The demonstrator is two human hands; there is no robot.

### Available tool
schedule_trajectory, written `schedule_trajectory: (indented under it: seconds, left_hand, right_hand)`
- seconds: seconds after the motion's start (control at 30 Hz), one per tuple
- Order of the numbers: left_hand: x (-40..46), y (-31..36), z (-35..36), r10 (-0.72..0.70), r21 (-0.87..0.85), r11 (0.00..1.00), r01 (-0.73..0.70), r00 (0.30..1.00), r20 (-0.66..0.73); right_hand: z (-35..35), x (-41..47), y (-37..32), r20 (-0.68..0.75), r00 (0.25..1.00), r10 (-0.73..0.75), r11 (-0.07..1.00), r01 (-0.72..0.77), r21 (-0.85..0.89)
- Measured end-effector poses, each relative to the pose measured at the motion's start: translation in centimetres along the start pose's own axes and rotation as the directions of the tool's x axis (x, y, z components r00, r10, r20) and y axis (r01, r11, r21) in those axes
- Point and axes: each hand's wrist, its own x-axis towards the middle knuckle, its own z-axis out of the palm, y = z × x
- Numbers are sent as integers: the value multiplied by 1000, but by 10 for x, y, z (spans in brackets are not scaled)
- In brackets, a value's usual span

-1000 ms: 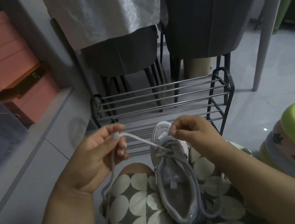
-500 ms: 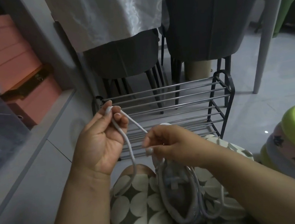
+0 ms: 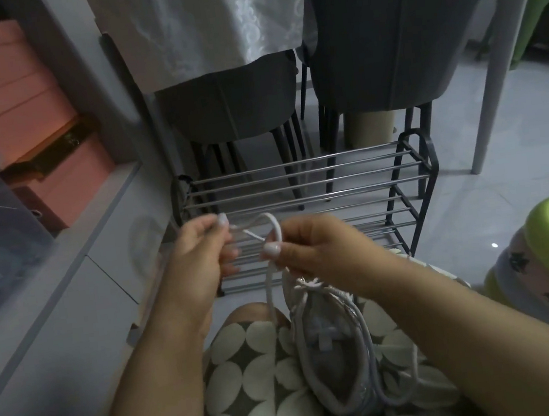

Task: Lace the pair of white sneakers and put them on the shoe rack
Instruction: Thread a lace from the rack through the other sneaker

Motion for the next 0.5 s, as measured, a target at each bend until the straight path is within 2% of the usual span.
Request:
schedule_trajectory:
  seconds: [0.03, 0.1, 0.17, 0.2, 0.27, 0.33, 0.4, 0.5]
  left_hand:
    - [-3, -4, -1, -6, 67, 998, 5, 1000, 25]
    - [-11, -11, -4, -51, 51, 998, 42, 977, 206]
    - [-21, -15, -1, -74, 99, 994, 36, 910, 407]
    - [-25, -17, 3, -64, 159, 987, -10, 890, 451]
    - [-27, -23, 11, -31, 265, 960, -93, 902, 431]
    - [-24, -31, 14, -20, 270, 959, -90, 925, 378]
    - [-19, -37, 11, -38, 164, 986, -14, 950, 309]
    - [-16, -45, 9, -70, -4, 997, 73, 968, 241]
  right_hand:
    - [-4, 2, 0, -26, 1000, 10, 1000, -10, 14]
    - [-8, 7, 0, -53, 998, 28, 999, -26, 32]
    - [-9, 11, -2, -59, 998, 19, 1000, -18, 23]
    - [-8, 12, -2, -60, 998, 14, 1000, -13, 13]
    - [-6, 14, -3, -70, 998, 7, 1000, -7, -2]
    - [-5, 15, -3, -77, 997, 6, 1000, -6, 6]
    - [-5, 15, 0, -92, 996, 12, 1000, -11, 11]
    - [-8, 7, 13, -123, 992, 28, 994, -41, -100]
